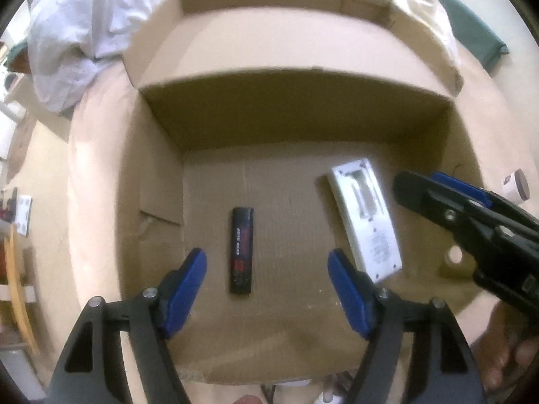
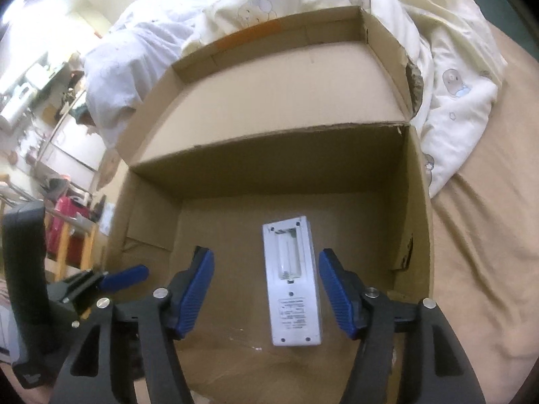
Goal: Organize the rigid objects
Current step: 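Carry the lighter and panel into the box and open both tools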
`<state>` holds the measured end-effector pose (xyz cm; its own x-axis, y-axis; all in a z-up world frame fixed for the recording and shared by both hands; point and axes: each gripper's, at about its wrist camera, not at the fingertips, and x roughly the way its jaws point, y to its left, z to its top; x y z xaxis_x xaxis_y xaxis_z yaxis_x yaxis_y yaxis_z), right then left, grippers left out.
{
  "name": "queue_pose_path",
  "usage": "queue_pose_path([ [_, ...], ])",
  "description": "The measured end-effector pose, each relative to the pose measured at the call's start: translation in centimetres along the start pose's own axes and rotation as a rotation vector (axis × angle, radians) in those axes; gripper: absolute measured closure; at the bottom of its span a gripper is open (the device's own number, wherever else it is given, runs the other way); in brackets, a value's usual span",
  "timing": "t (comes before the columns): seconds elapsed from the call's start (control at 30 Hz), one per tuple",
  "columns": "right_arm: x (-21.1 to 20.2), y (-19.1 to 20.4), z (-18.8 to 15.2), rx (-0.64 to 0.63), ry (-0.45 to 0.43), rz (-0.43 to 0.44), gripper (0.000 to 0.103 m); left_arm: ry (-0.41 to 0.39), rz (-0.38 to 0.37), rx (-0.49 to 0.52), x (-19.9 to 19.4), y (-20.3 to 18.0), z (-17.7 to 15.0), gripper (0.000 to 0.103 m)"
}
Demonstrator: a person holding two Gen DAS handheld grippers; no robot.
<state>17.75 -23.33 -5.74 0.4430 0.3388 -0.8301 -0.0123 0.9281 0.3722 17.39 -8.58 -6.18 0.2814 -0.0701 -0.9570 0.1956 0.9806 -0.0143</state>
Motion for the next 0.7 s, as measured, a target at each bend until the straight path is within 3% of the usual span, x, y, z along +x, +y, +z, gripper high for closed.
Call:
queue_pose_path([
  [0.07, -0.3, 0.2, -0.1, -0.003, -0.021, 0.002, 0.028, -0.021, 0.000, -0.004, -0.4, 0.0, 0.1, 0.016],
  [0.13, -0.6, 0.5, 0.0, -0.004, -0.045, 0.003, 0.006, -0.032, 0.004, -0.011, -0.6, 0.1, 0.2, 0.013],
  [0.17, -0.8, 0.6, -0.2, -0.002, -0.056, 0.009, 0.000, -0.036, 0.008, -0.014, -0.6, 0.2, 0.2, 0.013],
  [0.37, -2.2, 0.3, 0.0, 0.018, -0.132, 0.015, 0.000, -0.054, 0.017, -0.029, -1.1, 0.5, 0.1, 0.010],
  [0.7, -2.8, 0.0, -0.4, 0.041, -0.158, -0.005, 0.000, -0.109, 0.016, -0.038, -2.2, 1.6, -0.5, 0.010],
])
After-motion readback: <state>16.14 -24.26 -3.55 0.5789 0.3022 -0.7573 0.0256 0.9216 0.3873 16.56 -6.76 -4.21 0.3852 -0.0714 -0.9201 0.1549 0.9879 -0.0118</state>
